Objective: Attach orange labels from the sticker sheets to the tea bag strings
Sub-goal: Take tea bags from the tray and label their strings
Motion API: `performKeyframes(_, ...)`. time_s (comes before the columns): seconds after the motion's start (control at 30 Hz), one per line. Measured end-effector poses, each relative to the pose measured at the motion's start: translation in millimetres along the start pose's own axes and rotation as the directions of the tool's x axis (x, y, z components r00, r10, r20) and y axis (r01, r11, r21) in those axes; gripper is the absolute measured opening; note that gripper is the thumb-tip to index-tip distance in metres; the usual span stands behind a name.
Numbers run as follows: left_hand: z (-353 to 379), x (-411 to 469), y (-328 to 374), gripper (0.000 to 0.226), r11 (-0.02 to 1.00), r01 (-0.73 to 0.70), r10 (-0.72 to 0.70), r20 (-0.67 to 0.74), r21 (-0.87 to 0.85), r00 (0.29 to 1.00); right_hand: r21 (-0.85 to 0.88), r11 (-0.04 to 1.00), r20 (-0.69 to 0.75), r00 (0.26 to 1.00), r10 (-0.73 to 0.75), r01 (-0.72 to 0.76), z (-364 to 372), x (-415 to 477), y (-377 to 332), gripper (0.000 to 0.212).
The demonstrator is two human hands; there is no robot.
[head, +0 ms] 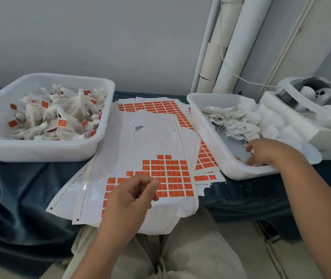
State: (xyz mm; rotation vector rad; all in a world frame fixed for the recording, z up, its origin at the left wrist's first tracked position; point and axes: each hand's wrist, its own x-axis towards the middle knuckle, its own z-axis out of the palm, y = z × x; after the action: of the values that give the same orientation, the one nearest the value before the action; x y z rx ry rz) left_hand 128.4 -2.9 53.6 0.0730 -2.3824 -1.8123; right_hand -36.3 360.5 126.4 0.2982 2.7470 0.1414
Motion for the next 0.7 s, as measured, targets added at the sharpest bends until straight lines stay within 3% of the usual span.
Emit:
performKeyframes(0.07,2,-1,0,0.013,1.0,0.002,-0.002,0.007,0.013,1.0,0.002,1.0,0.014,1.0,-0.024,0.024,-9,-7,2,0.043)
performKeyframes(0.2,6,-1,-2,0.012,0.999,0.013,-0.015,0.036,0.05,0.999,-0.245,0.967,0.16,0.987,-0.024,0.063,-7,-12,-14,0.03)
performKeyframes(0.33,5,-1,-2,0.024,0.998,0.011,-0.015,0.069,0.06,0.997,-0.233,0.965,0.112,0.989,-0.093,0.118,-1,-7,-12,0.02)
performKeyframes(0.4,4,-1,-3,0.028,0.999,0.005,-0.008,0.069,0.054,0.998,-0.123,0.983,0.05,0.99,-0.13,0.135,-6,-2,3,0.015)
performKeyframes(0.5,3,0,-6,0.016,0.999,0.012,-0.014,0.072,0.036,0.997,0.225,0.964,-0.045,0.99,-0.136,0.142,-14,3,28,0.014)
performKeyframes(0.6,3,0,-8,0.016,0.999,0.018,-0.021,0.074,0.038,0.997,0.524,0.836,-0.139,0.985,-0.106,0.164,-14,4,44,0.007)
performKeyframes(0.7,4,-2,-5,0.027,0.999,0.011,-0.014,0.086,0.039,0.996,0.683,0.688,-0.224,0.967,-0.123,0.246,-17,-5,49,0.005)
